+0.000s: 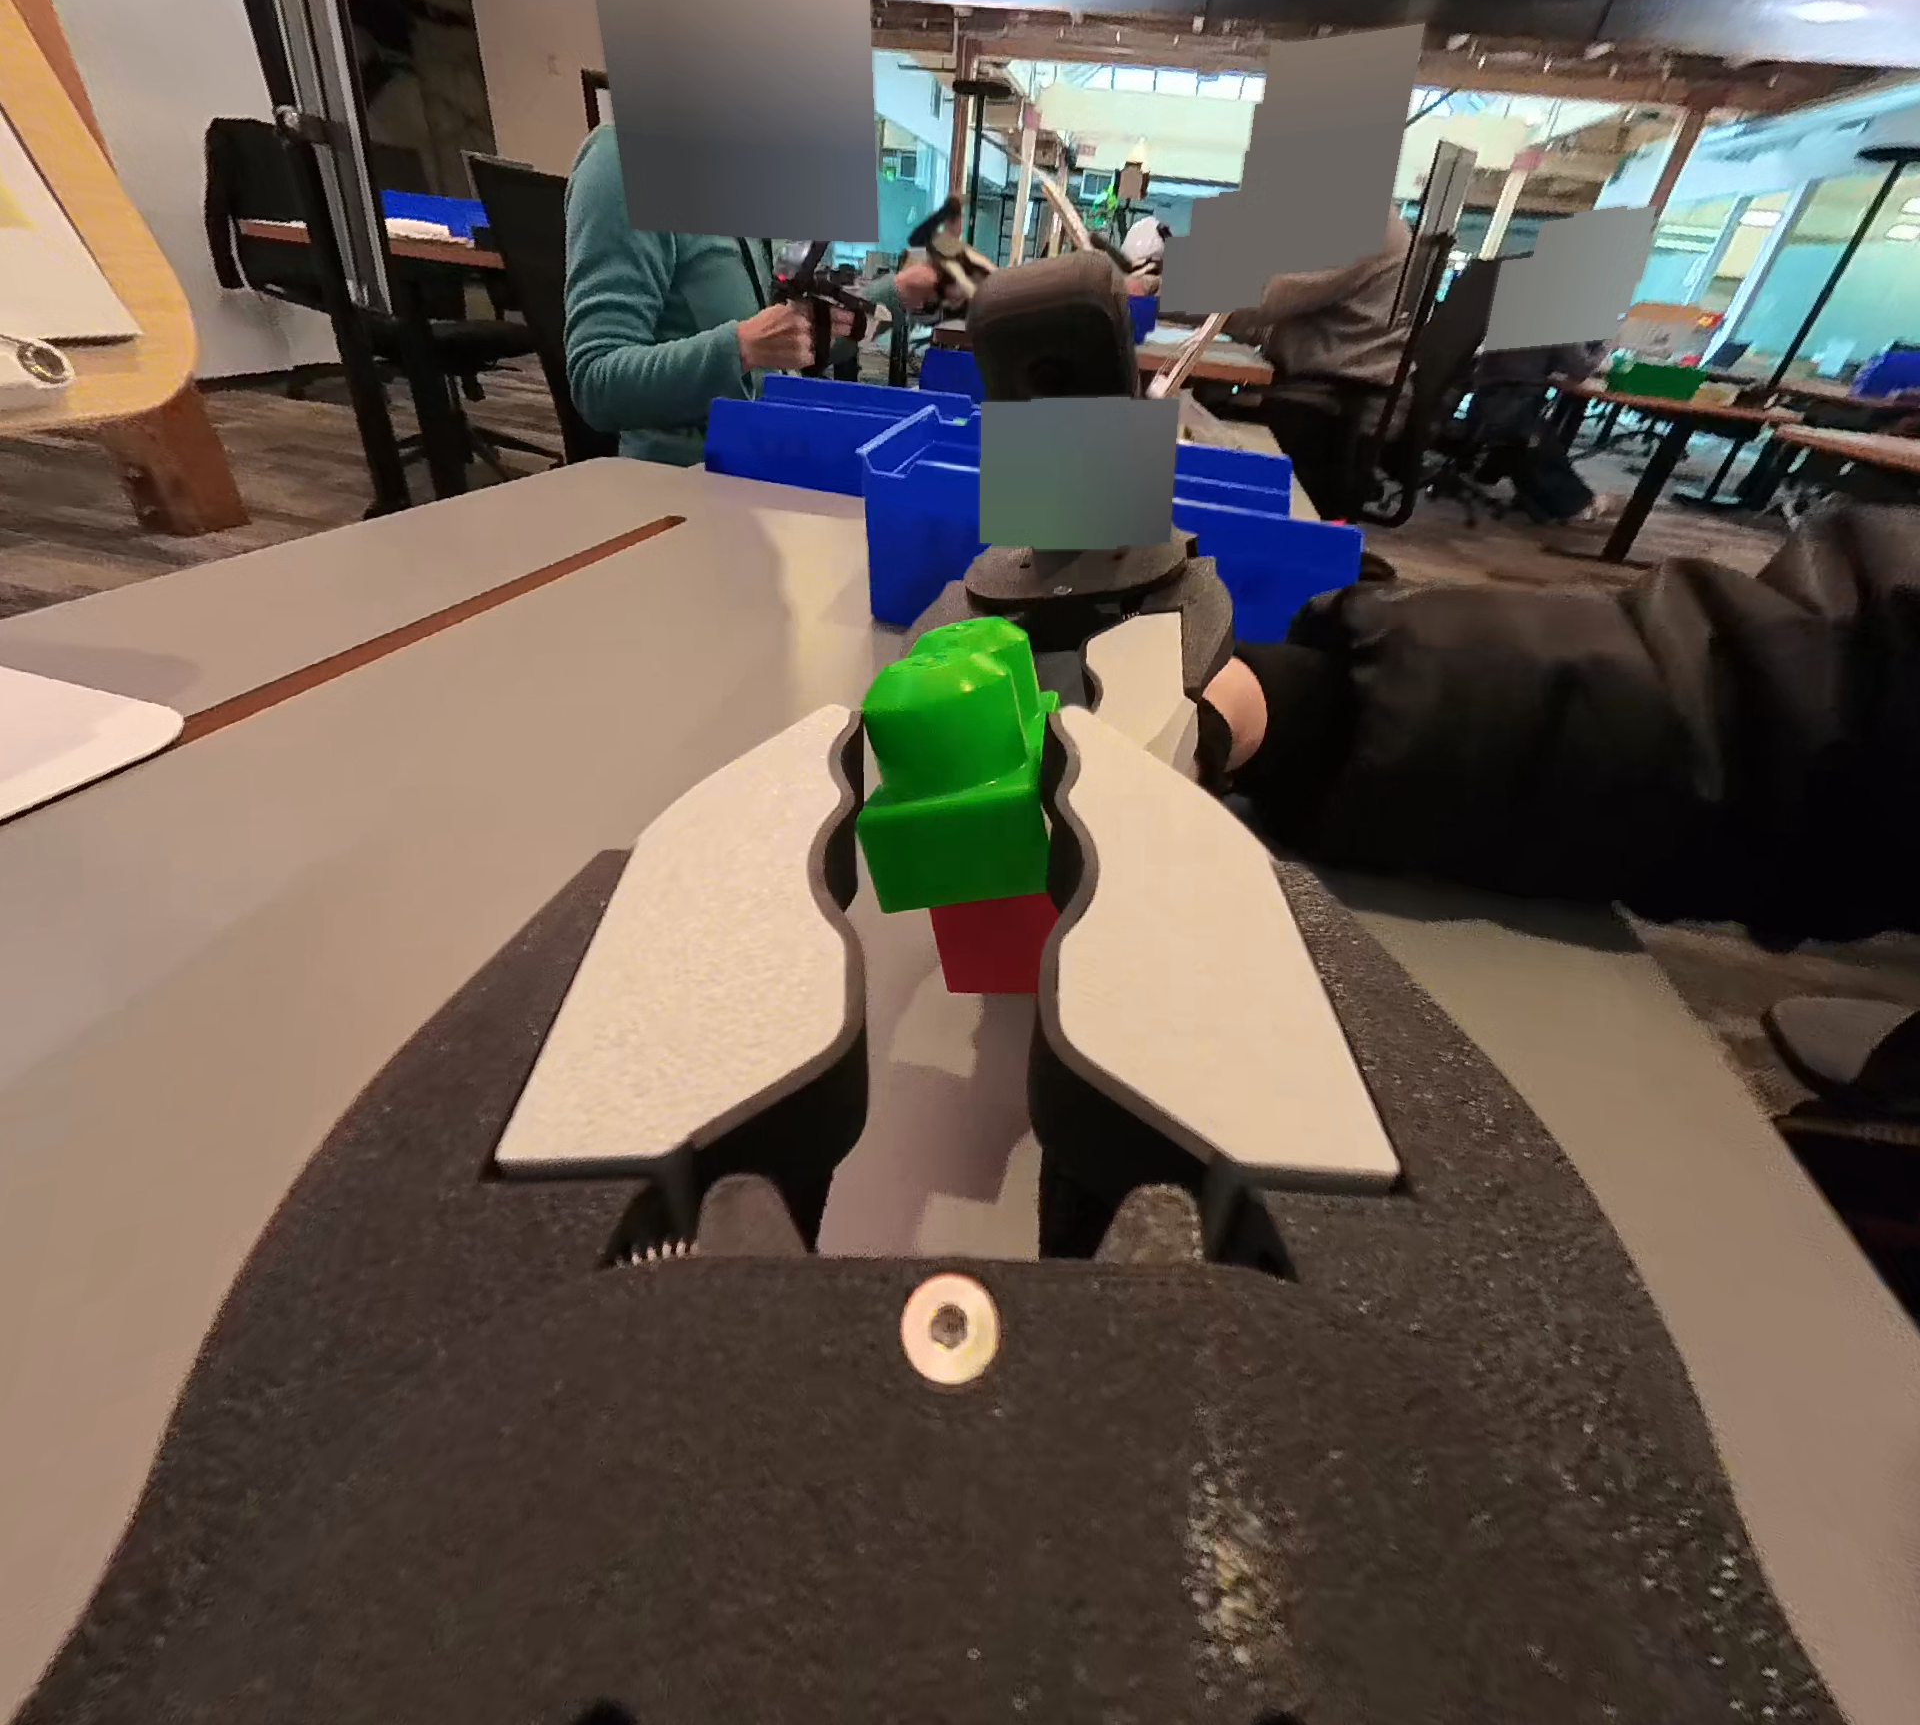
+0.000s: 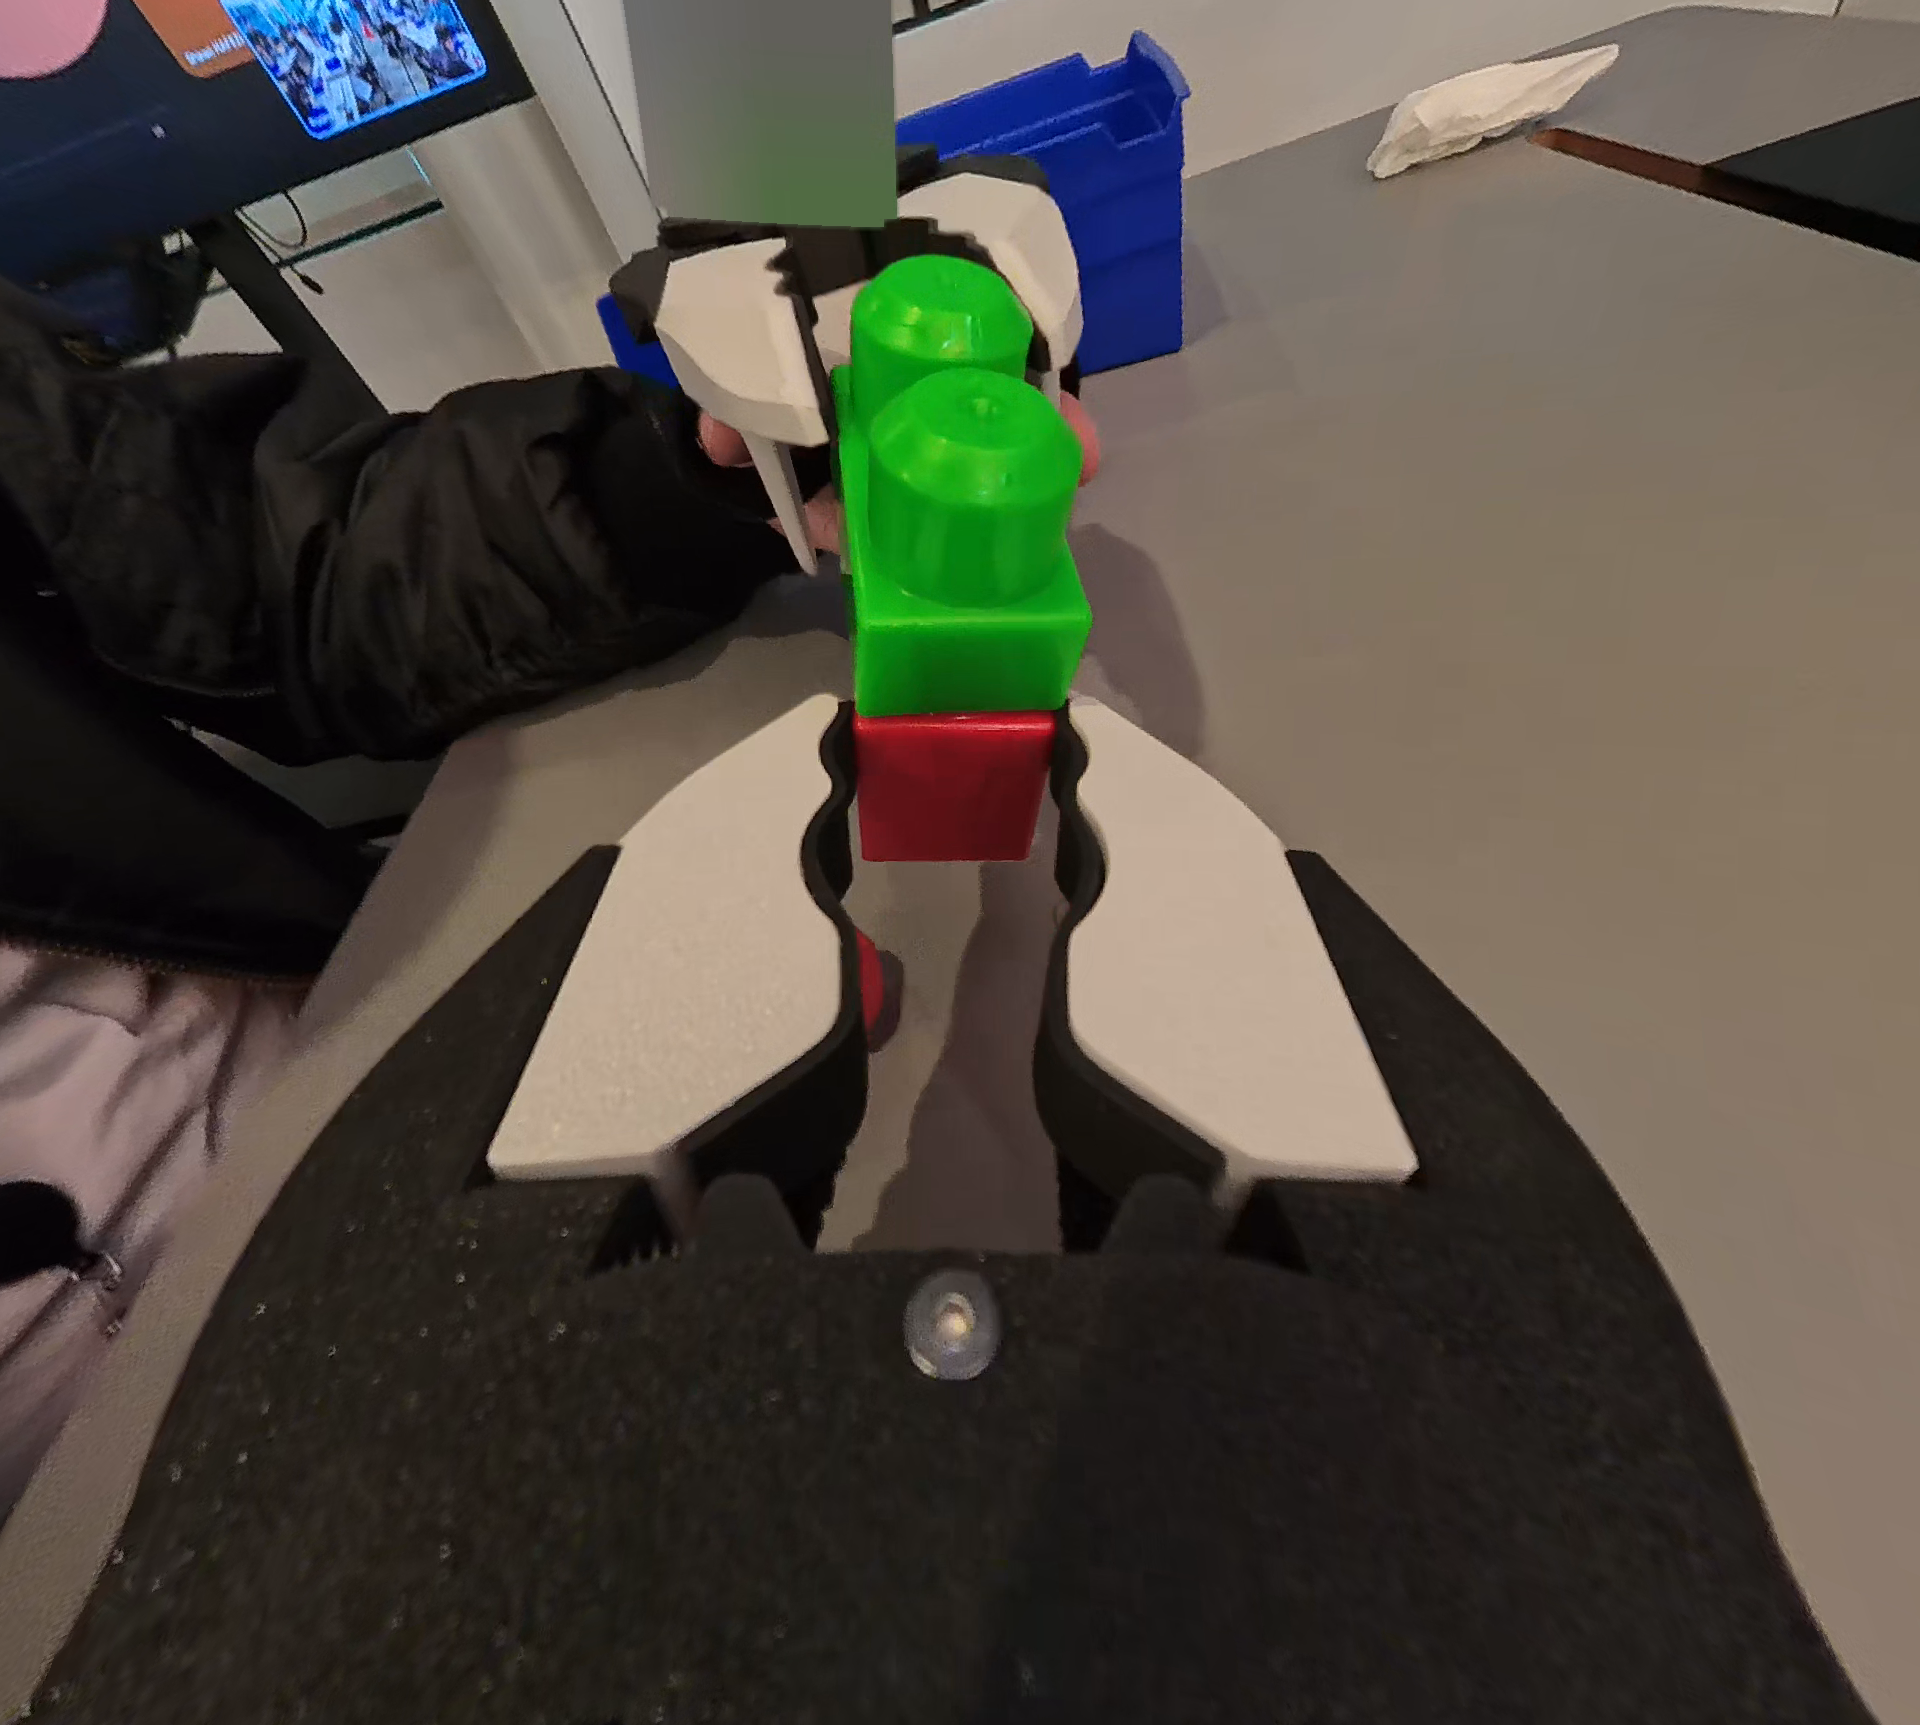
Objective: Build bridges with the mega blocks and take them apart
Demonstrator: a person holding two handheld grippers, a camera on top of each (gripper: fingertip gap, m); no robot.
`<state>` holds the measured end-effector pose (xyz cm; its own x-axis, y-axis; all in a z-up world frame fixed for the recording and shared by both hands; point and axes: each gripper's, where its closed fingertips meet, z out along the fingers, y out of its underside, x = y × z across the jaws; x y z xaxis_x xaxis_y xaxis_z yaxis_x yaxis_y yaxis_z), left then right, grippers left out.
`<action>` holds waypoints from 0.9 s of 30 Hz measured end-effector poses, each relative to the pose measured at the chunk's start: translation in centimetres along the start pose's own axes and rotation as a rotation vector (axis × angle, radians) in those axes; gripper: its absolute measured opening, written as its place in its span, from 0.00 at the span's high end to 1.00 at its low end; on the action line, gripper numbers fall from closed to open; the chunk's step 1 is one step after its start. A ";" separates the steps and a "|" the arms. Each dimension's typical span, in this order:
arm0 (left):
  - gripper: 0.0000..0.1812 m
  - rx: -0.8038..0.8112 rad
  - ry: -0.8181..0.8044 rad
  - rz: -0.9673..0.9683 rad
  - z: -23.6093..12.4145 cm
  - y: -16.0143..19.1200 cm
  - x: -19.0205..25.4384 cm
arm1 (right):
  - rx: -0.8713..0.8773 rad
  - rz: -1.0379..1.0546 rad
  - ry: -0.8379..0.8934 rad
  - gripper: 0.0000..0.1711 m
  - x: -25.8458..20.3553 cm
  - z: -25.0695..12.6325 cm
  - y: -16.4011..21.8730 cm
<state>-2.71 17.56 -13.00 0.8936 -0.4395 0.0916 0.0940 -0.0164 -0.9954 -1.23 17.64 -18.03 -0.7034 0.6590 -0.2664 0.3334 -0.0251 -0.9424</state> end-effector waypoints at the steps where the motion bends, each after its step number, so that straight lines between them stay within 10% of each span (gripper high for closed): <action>1: 0.82 -0.010 -0.011 0.019 0.0 0.3 -0.2 | -0.005 -0.012 -0.004 0.79 0.3 0.0 0.2; 27: 0.85 -0.265 -0.039 0.105 0.3 5.3 -1.5 | -0.255 -0.048 0.062 0.78 3.0 -0.2 3.7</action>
<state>-3.40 18.42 -18.41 0.9090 -0.4166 -0.0169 -0.1137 -0.2087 -0.9713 -1.99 19.64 -22.23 -0.6851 0.6998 -0.2023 0.4535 0.1924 -0.8702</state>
